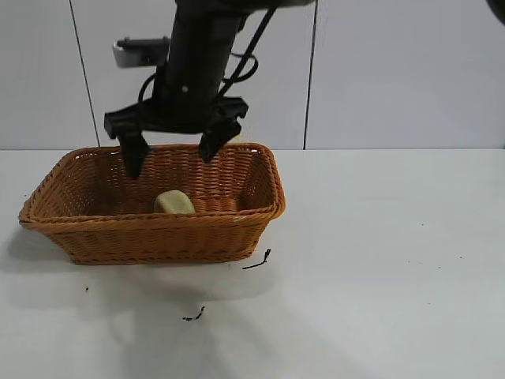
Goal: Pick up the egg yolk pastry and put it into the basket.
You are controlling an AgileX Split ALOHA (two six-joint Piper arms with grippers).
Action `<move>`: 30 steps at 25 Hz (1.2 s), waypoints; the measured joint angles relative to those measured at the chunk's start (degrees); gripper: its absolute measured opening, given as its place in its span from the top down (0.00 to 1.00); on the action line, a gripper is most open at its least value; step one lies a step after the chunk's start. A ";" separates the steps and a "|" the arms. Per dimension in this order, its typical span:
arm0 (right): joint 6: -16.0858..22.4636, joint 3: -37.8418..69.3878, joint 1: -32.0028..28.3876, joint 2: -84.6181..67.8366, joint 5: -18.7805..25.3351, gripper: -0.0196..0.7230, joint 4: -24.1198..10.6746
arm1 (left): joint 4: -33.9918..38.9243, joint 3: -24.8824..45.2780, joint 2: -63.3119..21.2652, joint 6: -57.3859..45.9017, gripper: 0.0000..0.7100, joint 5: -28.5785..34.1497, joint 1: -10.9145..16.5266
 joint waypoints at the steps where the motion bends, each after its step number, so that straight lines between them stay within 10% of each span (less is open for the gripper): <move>1: 0.00 -1.16 -1.20 -0.45 0.95 0.05 0.00 | 0.00 0.00 0.00 0.00 0.02 0.00 0.00; 17: -4.15 -3.04 -29.18 -1.01 10.44 0.05 -0.65 | 0.00 0.00 0.00 0.00 0.02 0.00 0.00; 30: -5.63 13.21 -35.52 -12.60 10.23 0.05 -1.08 | 0.00 0.00 0.00 0.00 0.02 0.00 0.00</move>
